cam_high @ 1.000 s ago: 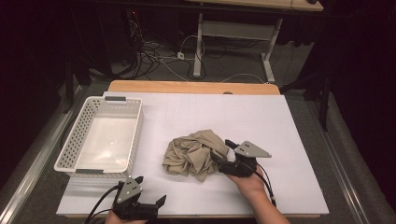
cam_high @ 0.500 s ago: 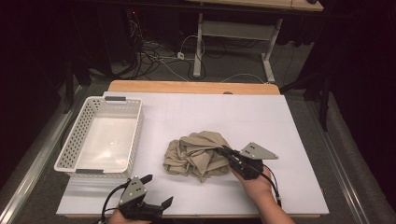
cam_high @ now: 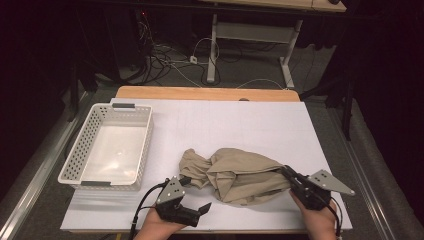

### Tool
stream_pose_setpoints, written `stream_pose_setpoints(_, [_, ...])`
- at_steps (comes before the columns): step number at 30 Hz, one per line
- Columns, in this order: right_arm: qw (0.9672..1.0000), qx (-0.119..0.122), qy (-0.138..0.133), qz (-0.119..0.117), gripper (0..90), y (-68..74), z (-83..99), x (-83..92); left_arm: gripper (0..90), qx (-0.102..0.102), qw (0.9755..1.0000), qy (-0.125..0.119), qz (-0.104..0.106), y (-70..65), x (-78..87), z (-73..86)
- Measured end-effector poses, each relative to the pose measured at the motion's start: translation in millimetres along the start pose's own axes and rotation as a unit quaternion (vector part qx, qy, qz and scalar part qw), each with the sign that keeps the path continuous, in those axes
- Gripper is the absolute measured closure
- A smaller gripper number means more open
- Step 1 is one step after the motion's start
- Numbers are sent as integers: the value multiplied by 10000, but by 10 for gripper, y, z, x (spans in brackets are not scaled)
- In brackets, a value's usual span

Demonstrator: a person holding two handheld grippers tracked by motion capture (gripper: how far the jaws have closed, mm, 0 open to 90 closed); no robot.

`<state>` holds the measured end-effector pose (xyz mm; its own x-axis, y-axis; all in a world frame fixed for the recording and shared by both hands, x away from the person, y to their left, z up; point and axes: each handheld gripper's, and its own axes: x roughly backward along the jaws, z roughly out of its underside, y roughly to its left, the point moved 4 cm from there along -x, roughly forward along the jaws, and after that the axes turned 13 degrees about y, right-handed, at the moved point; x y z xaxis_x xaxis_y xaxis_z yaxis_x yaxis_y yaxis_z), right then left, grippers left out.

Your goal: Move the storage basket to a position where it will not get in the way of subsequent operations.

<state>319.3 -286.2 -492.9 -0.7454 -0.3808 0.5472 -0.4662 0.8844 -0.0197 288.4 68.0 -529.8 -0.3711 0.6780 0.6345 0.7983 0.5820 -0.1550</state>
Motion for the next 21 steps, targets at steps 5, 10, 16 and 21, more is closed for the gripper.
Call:
stream_pose_setpoints(5, [9973, -529, -137, 485, 865, -466, 139, 287, 0, 58, 9998, 84, -146, 67, -7, -13])
stream_pose_setpoints(10, [9926, -891, -112, 814, 865, -778, 326, 490, 0, 120, 9993, 225, -291, 150, 7, 8])
stream_pose_setpoints(16, [9931, -898, -60, 756, 861, -772, 366, 474, 22, 87, 9984, 250, -494, 166, 47, 38])
stream_pose_setpoints(21, [9964, -666, -117, 504, 823, -600, 246, 397, 141, 163, 9987, 122, -470, 182, 138, 92])
